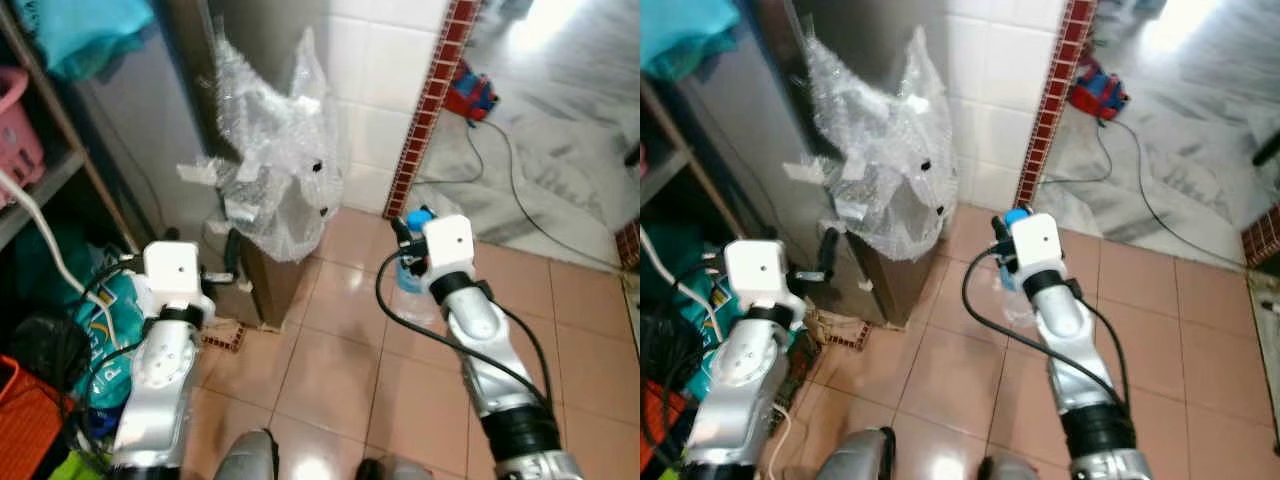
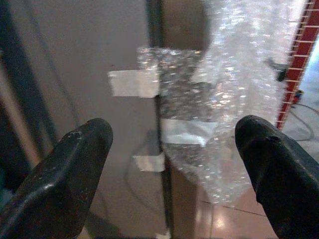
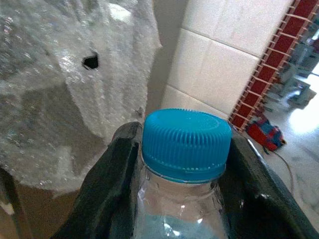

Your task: Restocking fridge

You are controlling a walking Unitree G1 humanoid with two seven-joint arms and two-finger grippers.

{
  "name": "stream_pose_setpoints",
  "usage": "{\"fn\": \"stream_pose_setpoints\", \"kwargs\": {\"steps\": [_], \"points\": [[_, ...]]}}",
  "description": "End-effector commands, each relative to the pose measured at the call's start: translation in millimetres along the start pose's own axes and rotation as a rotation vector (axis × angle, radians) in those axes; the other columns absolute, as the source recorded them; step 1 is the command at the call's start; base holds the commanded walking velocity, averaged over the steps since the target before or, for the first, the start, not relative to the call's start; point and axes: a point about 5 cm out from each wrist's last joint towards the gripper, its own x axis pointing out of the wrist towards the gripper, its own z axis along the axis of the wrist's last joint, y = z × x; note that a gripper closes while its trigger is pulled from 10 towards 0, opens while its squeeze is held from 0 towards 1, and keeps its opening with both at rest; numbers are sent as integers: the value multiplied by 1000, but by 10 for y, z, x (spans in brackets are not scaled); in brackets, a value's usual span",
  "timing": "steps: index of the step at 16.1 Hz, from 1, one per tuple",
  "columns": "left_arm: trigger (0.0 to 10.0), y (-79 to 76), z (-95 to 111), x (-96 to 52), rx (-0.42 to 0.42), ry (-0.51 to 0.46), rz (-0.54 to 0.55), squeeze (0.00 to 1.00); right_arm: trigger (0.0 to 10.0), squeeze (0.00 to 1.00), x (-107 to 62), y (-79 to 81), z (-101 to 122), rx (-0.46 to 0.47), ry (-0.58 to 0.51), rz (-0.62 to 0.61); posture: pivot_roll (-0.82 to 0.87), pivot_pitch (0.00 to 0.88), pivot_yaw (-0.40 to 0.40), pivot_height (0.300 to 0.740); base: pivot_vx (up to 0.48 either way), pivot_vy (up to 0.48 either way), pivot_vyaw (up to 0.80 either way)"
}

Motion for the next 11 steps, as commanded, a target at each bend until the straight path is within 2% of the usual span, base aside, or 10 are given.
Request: {"fn": "stream_pose_setpoints", "kwargs": {"steps": [1,4,11], "points": [[10000,-11,21,-9,1,-15,-18,0,10000,0,9,-58,70,-14,-34,-20,52,82,-20,740,0,0,0],[10000,-11,24,-12,-1,-20,-22,0,10000,0,7,-57,68,-14,-34,-12,52,81,-20,740,0,0,0],[10000,-13,32,-3,-4,-27,-26,0,10000,0,10,-42,84,-9,-42,9,51,80,-22,740,0,0,607]]}}
